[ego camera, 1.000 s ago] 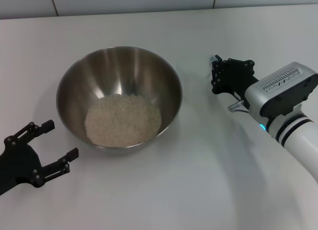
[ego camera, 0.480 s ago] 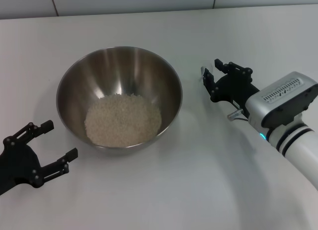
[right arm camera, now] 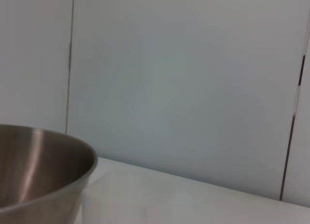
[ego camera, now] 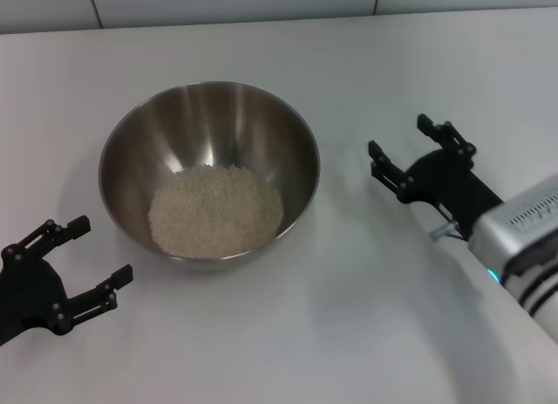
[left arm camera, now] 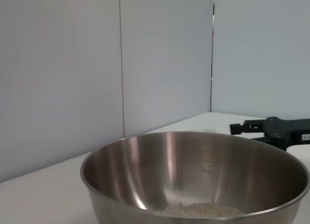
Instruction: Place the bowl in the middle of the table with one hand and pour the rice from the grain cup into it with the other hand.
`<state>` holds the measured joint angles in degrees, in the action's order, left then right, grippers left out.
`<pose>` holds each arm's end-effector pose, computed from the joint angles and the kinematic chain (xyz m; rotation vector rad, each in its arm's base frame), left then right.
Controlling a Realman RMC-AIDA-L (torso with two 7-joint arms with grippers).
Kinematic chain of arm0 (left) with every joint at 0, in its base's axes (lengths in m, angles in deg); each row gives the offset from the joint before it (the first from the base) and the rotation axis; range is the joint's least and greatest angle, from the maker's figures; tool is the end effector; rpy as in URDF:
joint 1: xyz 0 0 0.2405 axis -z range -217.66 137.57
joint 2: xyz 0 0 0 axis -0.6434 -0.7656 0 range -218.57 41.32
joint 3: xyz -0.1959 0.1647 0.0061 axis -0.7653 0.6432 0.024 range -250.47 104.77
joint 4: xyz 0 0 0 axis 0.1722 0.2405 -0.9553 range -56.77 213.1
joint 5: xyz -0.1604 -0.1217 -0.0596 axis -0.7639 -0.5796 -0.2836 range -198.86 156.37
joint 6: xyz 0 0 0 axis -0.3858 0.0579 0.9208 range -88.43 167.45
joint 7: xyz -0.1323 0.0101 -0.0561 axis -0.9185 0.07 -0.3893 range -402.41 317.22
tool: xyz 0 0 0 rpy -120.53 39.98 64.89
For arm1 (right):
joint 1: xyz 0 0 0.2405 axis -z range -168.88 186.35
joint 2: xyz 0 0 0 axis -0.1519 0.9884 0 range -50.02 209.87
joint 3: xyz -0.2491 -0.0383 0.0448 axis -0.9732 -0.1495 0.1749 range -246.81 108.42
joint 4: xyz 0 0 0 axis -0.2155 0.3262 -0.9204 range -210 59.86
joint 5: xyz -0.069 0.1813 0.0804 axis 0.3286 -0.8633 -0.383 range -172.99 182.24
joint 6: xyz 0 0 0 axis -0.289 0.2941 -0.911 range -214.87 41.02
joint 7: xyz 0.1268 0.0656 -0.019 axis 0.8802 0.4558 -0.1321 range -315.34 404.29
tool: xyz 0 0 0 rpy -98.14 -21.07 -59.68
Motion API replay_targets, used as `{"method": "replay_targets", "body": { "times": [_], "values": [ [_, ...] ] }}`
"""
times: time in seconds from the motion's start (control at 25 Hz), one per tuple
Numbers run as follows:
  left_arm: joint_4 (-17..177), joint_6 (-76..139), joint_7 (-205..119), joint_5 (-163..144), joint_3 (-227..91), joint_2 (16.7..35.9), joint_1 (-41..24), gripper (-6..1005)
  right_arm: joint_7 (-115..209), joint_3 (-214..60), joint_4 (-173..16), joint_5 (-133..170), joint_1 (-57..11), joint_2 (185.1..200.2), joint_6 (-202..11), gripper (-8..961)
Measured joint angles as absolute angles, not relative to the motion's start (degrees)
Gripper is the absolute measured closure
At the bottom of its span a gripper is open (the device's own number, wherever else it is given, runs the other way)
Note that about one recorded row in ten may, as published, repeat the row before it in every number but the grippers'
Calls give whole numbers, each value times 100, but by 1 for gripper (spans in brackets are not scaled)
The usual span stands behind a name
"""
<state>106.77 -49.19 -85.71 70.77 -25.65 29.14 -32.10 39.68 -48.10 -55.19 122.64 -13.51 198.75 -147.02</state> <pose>-0.3490 0.2198 -0.0019 -2.4053 -0.3819 -0.7192 0.3017 0.2932 -0.0897 -1.9394 0.4571 0.5656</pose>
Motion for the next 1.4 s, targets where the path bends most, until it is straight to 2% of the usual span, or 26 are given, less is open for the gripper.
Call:
{"method": "replay_targets", "body": {
  "times": [0.08, 0.2, 0.4, 0.8, 1.4],
  "values": [
    [10670, -4931, -8565, 7077, -2565, 2912, -3213, 131, 4017, -4811, -5518, 12400, -1268, 19850, -14789, 191],
    [10651, -4977, -8559, 7080, -2549, 2907, -3232, 131, 4404, -4809, -5602, 13388, -1053, 19722, -15181, 163],
    [10668, -4985, -8495, 7091, -2523, 2914, -3290, 131, 5064, -4810, -6178, 14646, -935, 19636, -16219, 163],
    [10629, -5047, -8332, 7097, -2505, 2928, -3333, 131, 6647, -5074, -7981, 15675, -1466, 19735, -17771, 163],
    [10629, -5067, -8328, 7104, -2439, 2942, -3306, 131, 7091, -5180, -8079, 15684, -1688, 19788, -17567, 163]
  ]
}}
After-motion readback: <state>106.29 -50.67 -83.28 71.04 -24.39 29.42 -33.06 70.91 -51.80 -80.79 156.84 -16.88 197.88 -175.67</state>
